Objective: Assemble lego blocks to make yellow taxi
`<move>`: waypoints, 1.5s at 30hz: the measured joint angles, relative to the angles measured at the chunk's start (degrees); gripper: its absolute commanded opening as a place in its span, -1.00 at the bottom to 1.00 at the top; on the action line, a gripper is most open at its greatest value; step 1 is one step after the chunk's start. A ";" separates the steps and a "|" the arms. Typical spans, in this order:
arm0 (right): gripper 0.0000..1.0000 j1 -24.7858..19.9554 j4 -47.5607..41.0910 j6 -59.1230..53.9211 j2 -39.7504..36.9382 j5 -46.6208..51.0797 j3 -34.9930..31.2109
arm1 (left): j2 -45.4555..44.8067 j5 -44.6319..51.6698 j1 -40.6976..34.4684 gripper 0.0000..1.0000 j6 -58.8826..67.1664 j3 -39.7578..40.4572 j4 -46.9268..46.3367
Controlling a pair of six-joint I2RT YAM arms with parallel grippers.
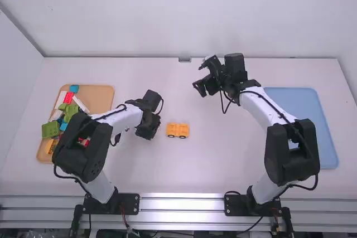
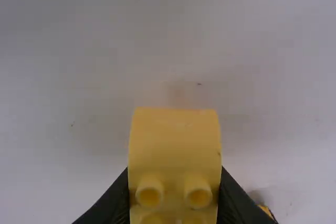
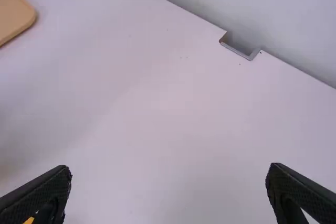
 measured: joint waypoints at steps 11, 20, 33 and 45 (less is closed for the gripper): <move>0.98 0.00 -0.02 0.04 0.00 -0.02 0.00 | 0.11 0.61 0.04 -0.95 -10.27 -0.09 3.39; 0.97 0.00 0.00 -0.20 0.00 0.00 0.00 | 0.11 1.22 0.07 -0.82 -13.53 -0.09 3.69; 0.97 0.00 0.00 -0.13 0.00 0.02 0.00 | 0.09 2.97 0.04 0.28 -14.60 -0.09 3.58; 0.97 0.00 -0.07 -0.55 0.00 0.20 0.00 | 0.09 5.57 0.04 0.98 -11.08 0.00 1.66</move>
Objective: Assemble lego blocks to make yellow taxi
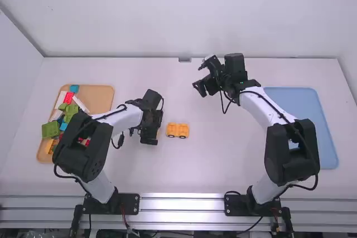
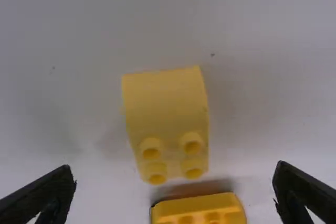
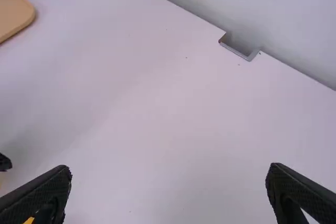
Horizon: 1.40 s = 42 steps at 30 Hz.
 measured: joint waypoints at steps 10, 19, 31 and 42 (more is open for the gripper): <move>0.97 -0.04 0.00 0.02 0.00 0.00 0.00 | 0.02 0.11 0.00 0.98 10.36 11.78 -17.09; 0.97 -0.04 0.02 0.00 0.00 -0.02 0.00 | 0.00 -9.31 0.02 0.98 48.98 30.67 -23.58; 0.97 -0.04 0.09 0.11 0.00 0.00 0.00 | 0.02 -20.04 0.11 0.98 101.42 31.50 -14.36; 0.97 -0.04 0.07 0.07 0.00 0.00 0.00 | 0.00 21.07 11.13 0.98 163.53 21.97 -19.15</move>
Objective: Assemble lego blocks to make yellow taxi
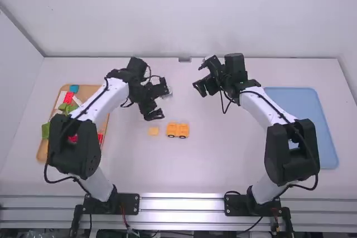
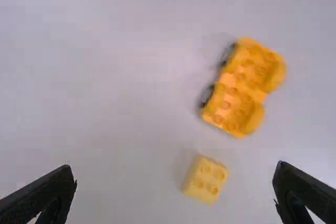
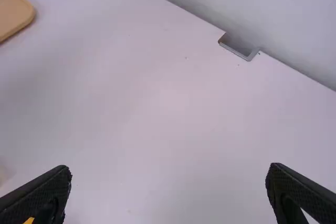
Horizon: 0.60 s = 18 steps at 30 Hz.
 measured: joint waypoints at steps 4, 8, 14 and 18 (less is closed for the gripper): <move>0.97 0.00 -0.02 0.07 0.00 0.00 0.00 | 0.00 14.40 8.72 0.98 14.32 -8.26 6.47; 0.97 0.00 0.00 -0.02 0.00 0.00 0.00 | 0.07 23.32 15.26 0.98 19.78 -17.05 13.75; 0.97 0.50 0.07 0.04 0.00 0.00 0.00 | 2.67 28.83 17.88 0.98 23.06 -25.20 22.08; 0.97 1.86 0.07 -0.02 0.00 0.00 0.00 | 5.95 28.59 17.40 0.98 25.46 -27.21 23.54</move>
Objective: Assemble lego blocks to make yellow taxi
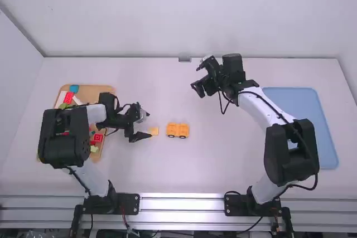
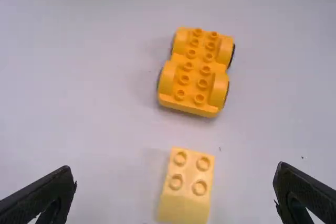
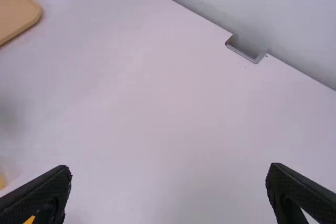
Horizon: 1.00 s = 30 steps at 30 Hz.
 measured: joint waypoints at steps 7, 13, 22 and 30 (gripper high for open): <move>0.97 2.14 -0.35 -0.72 0.00 0.00 0.00 | 3.78 -2.38 0.22 0.98 3.30 -0.52 1.44; 0.97 3.37 0.48 -1.09 0.00 -0.02 0.00 | 4.48 -1.99 0.09 0.99 4.42 -2.16 8.04; 0.97 3.98 1.36 -1.31 0.00 -0.02 0.00 | 7.41 1.16 0.04 0.60 5.03 -4.28 11.13; 0.98 3.98 1.57 -1.44 0.00 -0.02 0.00 | 7.96 1.88 0.04 0.21 5.05 -4.59 13.84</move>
